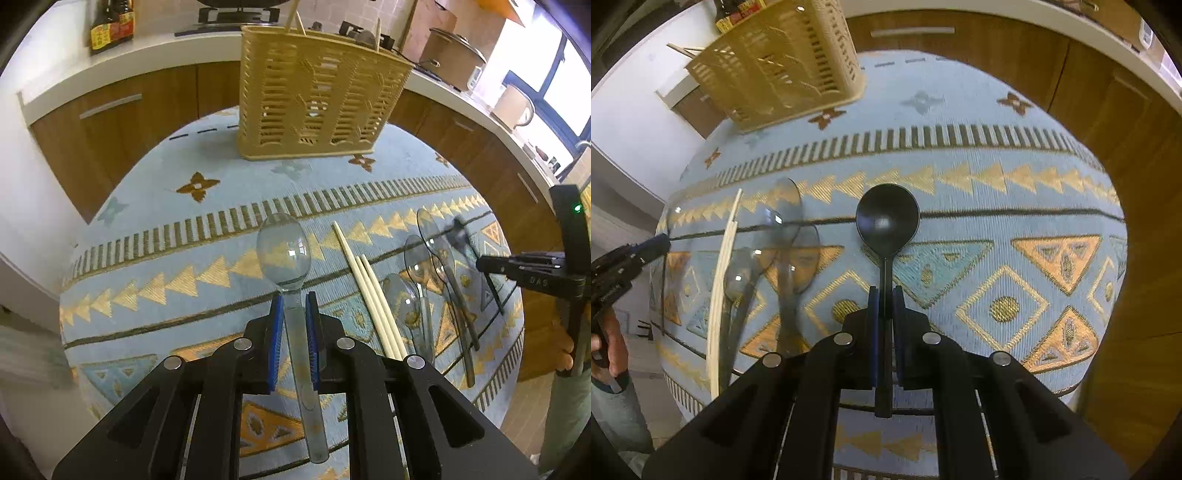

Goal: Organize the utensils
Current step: 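Carry both spoons to the yellow caddy and release them inside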

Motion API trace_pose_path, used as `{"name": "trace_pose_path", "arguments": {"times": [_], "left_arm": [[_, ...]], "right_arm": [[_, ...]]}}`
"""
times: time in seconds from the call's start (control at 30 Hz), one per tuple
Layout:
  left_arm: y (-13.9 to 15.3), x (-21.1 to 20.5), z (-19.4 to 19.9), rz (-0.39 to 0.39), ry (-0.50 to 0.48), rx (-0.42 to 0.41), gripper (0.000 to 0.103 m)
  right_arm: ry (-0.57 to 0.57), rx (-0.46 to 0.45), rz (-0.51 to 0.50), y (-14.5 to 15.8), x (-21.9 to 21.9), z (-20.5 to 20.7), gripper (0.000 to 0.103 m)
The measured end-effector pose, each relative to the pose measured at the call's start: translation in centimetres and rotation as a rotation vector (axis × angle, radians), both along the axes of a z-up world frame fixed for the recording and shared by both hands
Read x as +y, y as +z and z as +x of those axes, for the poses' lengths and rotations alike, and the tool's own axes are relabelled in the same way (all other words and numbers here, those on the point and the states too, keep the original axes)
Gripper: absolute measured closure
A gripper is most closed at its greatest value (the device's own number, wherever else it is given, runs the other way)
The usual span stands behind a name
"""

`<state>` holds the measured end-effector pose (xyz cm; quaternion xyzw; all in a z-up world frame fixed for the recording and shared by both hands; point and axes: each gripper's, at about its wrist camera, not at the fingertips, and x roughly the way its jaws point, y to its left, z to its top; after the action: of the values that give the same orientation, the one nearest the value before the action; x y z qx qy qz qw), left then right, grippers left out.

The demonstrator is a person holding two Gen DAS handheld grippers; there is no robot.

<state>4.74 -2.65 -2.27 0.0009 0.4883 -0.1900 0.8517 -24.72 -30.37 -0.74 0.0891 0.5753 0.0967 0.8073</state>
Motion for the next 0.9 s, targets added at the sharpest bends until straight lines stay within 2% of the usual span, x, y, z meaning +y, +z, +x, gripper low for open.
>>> {"name": "trace_pose_path", "arguments": {"times": [0.07, 0.13, 0.2, 0.33, 0.43, 0.47, 0.53, 0.57, 0.7, 0.77, 0.8, 0.9], "left_arm": [[0.0, 0.2, 0.2, -0.009, 0.004, -0.001, 0.093], [0.0, 0.3, 0.5, -0.015, 0.003, 0.002, 0.093], [-0.1, 0.4, 0.7, -0.022, 0.002, 0.002, 0.093], [0.0, 0.6, 1.0, -0.047, 0.004, -0.002, 0.093], [0.4, 0.9, 1.2, -0.071, 0.005, -0.018, 0.093], [0.6, 1.0, 1.2, -0.080, 0.006, -0.026, 0.093], [1.2, 1.4, 1.3, -0.102, 0.010, -0.053, 0.093], [1.5, 1.6, 1.3, -0.111, 0.013, -0.064, 0.093], [3.5, 2.7, 1.8, -0.164, 0.027, -0.127, 0.093], [5.0, 3.0, 2.1, -0.186, 0.009, -0.164, 0.093], [6.0, 3.0, 2.3, -0.186, 0.000, -0.197, 0.093], [9.6, 3.8, 3.5, -0.211, 0.023, -0.301, 0.093]], "right_arm": [[0.000, 0.036, 0.009, 0.3, -0.2, -2.0, 0.092], [0.004, 0.054, 0.011, 0.8, -0.3, -3.5, 0.079], [0.020, 0.064, 0.011, 2.1, -0.3, -5.3, 0.073], [0.039, 0.089, -0.033, 3.7, 0.1, -7.1, 0.073], [0.036, 0.114, -0.086, 4.7, 0.8, -8.5, 0.076], [0.041, 0.115, -0.121, 5.1, 1.2, -8.8, 0.080], [0.051, 0.115, -0.171, 6.0, 1.9, -10.2, 0.097], [0.059, 0.114, -0.168, 6.5, 2.0, -10.9, 0.097], [0.087, 0.023, -0.206, 10.0, 2.5, -13.9, 0.098], [0.088, -0.029, -0.177, 12.8, 2.4, -15.3, 0.098], [0.089, -0.099, -0.166, 15.9, 1.9, -16.7, 0.098], [0.090, -0.211, -0.126, 20.8, 1.0, -18.7, 0.098]]}}
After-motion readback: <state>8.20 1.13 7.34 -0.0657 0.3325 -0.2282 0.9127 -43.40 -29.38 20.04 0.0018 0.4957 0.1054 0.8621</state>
